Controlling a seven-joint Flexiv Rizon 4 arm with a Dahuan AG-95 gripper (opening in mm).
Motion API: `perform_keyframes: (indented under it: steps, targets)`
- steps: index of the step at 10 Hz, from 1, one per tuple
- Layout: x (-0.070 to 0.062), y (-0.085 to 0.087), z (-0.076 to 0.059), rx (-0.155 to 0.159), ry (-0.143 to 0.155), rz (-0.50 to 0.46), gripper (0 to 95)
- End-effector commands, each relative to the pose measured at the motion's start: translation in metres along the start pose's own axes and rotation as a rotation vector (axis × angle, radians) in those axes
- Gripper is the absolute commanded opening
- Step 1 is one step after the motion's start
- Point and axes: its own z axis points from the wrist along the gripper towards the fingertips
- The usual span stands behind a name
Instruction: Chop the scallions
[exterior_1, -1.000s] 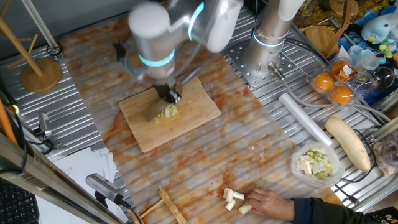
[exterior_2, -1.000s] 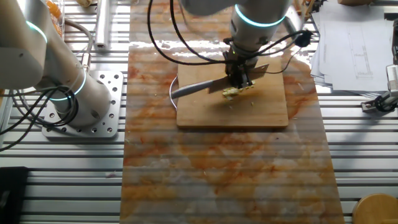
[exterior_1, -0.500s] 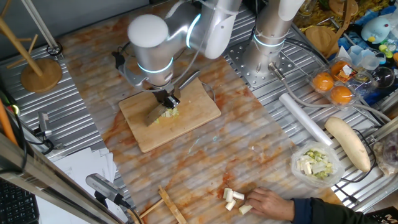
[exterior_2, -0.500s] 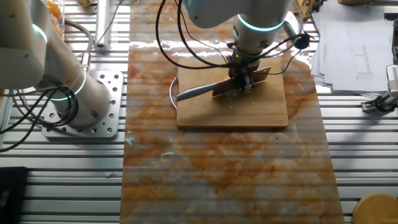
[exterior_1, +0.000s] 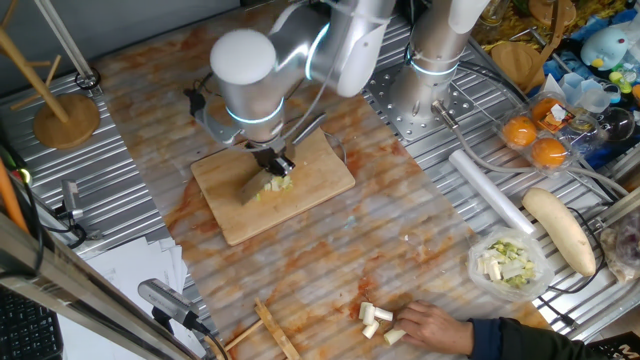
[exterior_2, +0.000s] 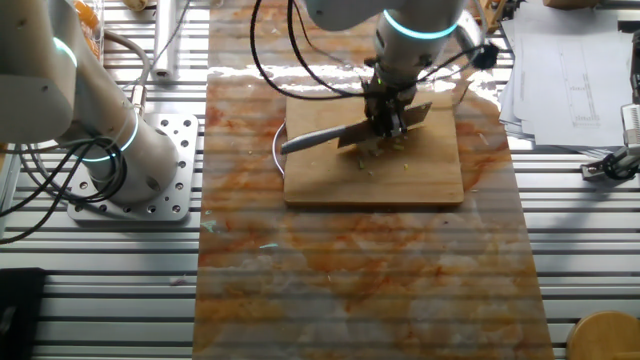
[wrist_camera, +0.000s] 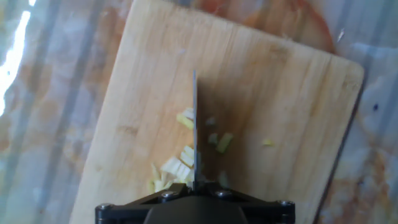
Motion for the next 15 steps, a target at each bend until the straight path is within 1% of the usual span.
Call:
perform_keyframes:
  steps: [1,2,3,4,5,6,7,8,9,10,11,12,15]
  targets:
    - [0.003,0.003,-0.001,-0.005,-0.022,0.008,0.0]
    - [0.003,0.004,0.001,-0.005,-0.020,0.007,0.0]
    - [0.003,0.004,0.005,0.004,-0.020,0.005,0.0]
    - [0.002,0.002,0.011,0.001,-0.024,0.003,0.0]
    - [0.001,0.002,0.020,-0.004,-0.032,0.001,0.0]
    - [-0.001,0.004,0.032,0.011,-0.038,0.002,0.0]
    - [-0.004,0.004,0.043,0.018,-0.048,0.007,0.0]
    - [-0.006,0.004,0.045,0.013,-0.054,0.010,0.0]
    - [-0.007,0.004,0.038,0.038,-0.048,-0.004,0.0]
    - [-0.007,0.008,0.021,0.030,-0.034,0.001,0.0]
    - [-0.003,0.013,0.007,0.042,-0.021,-0.002,0.0]
    - [0.001,0.015,0.000,0.044,-0.020,-0.009,0.0]
    - [0.004,0.016,0.001,0.033,-0.034,-0.004,0.0]
